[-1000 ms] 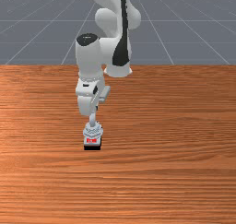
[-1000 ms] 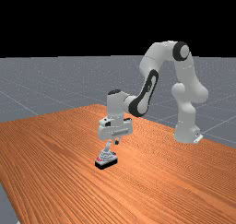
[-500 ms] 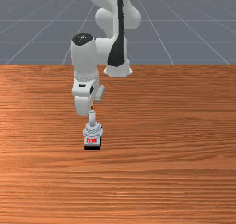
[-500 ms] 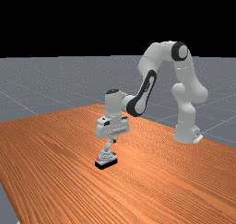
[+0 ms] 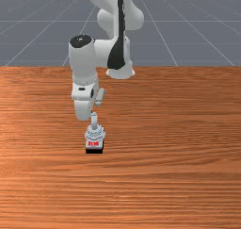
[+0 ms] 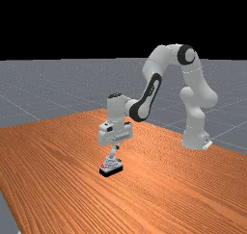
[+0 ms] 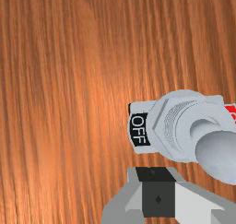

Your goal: Turn on the trigger

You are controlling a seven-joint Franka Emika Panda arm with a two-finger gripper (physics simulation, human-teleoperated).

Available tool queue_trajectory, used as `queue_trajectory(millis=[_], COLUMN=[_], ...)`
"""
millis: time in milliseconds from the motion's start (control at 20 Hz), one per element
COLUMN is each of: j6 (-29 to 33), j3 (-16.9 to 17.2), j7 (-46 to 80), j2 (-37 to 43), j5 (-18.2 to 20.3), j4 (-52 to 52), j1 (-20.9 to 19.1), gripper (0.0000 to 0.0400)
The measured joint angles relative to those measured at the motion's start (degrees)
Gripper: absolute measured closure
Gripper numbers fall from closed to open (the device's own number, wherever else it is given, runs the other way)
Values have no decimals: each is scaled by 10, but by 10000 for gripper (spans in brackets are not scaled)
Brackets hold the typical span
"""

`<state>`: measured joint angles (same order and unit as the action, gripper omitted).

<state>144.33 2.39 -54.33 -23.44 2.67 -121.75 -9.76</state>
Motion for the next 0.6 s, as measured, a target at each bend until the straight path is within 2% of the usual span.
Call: queue_trajectory(millis=[200,300,450,550,600], j6=[2,-9,48,20,-23], j3=[10,9,-5,0,2], j7=[58,66,37,46,40], j2=[0,-6,-14,-30,-42], j5=[-6,4,21,14,3], j4=[0,21,22,53,82], j1=[21,16,2,7,9], gripper=[400,400,400,392,396])
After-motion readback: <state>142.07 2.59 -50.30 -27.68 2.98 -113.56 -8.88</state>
